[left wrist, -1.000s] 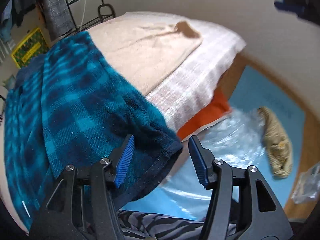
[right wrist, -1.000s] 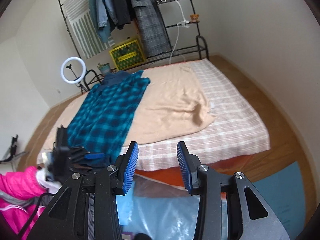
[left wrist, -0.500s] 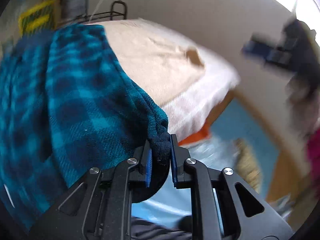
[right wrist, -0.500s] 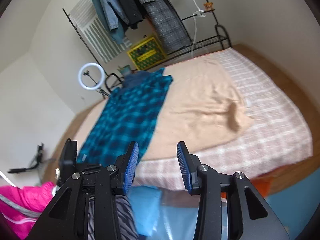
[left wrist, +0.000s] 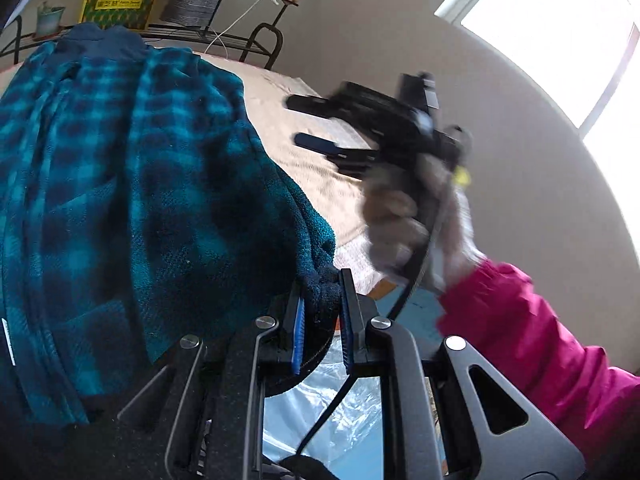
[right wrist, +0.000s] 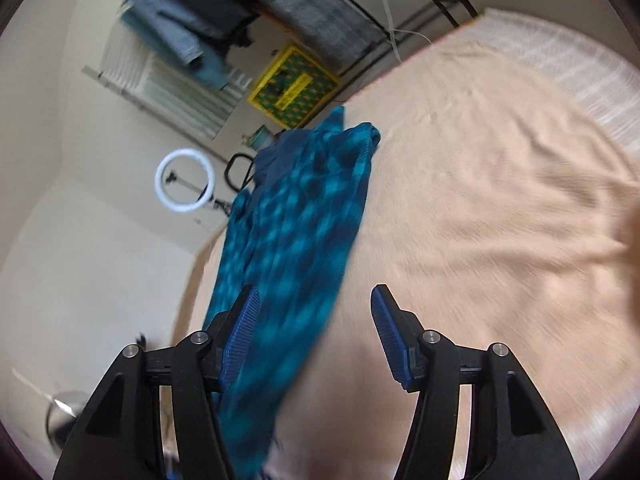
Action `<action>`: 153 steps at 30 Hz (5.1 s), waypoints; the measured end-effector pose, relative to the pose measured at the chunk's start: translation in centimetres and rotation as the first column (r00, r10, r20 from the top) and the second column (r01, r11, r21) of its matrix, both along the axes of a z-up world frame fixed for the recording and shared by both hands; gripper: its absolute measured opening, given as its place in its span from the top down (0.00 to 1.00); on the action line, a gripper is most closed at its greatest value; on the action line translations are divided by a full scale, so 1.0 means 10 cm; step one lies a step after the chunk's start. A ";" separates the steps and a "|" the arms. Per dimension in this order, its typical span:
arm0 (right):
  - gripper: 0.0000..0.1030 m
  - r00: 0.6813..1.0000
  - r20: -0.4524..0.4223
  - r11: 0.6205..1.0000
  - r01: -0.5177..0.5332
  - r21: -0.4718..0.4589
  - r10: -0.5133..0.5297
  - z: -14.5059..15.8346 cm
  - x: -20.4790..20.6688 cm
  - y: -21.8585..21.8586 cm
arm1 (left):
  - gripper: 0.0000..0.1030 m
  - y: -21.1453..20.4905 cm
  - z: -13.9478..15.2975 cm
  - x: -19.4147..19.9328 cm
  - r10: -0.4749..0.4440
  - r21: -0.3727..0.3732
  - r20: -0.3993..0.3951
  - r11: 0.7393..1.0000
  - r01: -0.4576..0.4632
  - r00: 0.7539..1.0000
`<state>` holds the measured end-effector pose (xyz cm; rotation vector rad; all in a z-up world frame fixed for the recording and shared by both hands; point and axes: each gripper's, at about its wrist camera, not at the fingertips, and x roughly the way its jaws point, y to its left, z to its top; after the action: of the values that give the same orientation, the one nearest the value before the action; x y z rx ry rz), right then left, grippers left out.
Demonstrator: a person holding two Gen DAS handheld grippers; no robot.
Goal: Fold large clothes
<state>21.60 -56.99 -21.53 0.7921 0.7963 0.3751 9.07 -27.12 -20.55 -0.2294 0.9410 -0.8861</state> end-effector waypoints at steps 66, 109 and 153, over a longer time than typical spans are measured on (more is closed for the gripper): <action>0.61 0.933 -0.062 0.708 -0.310 -0.635 0.354 0.85 0.77 2.81 | 0.89 1.52 -0.36 -0.02 0.249 -0.122 -0.230 0.952 -0.282 0.941; 0.86 0.924 -0.185 0.769 -0.380 -0.514 0.334 0.04 -1.23 2.29 | 0.96 1.55 -0.18 0.14 0.171 0.099 -0.147 0.983 -0.158 0.974; 0.50 0.954 -0.093 0.918 -0.299 -0.261 0.284 0.15 -1.28 1.77 | 0.44 2.84 -0.66 0.38 0.272 -0.087 -0.418 0.938 -0.336 0.867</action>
<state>8.83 -39.33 -19.99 0.4255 0.9969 0.4991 12.83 1.30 -27.18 -0.7004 1.1747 -0.6262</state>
